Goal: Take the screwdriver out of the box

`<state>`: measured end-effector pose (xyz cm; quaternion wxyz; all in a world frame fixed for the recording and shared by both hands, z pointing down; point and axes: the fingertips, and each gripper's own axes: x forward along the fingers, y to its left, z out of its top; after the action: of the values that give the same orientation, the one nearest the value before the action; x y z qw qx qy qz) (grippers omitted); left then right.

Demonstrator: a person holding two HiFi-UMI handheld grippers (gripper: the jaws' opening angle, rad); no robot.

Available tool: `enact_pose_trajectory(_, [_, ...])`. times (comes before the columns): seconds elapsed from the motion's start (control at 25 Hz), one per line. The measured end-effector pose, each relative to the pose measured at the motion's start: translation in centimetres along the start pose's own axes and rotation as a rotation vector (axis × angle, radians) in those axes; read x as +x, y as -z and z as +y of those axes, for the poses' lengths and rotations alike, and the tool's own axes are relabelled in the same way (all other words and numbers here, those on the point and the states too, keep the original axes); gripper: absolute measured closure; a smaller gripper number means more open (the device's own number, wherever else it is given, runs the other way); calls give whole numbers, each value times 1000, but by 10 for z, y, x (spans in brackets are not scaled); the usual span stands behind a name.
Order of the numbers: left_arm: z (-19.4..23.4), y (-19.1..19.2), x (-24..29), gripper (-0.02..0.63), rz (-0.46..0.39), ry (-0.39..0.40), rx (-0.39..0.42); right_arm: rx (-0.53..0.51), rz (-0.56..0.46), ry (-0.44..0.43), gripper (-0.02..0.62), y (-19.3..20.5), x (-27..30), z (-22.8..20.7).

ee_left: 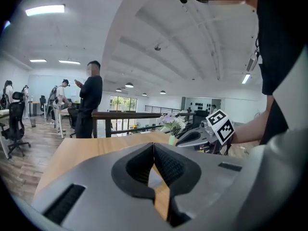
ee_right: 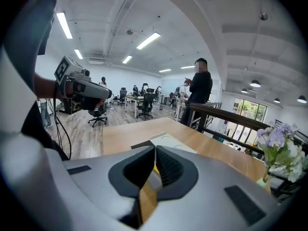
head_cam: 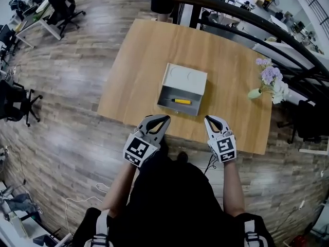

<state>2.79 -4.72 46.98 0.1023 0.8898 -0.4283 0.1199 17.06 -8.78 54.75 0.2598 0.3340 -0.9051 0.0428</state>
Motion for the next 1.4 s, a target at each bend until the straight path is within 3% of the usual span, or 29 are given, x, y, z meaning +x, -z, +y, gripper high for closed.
enact_pose_trajectory(0.6, [73,-9,31,583,-14,186,33,46,75,120,568,-19,62,-4])
enact_pose_trajectory(1.4, [117,17,4,583,13,188,-9,7,132,95,568,-19,106,40])
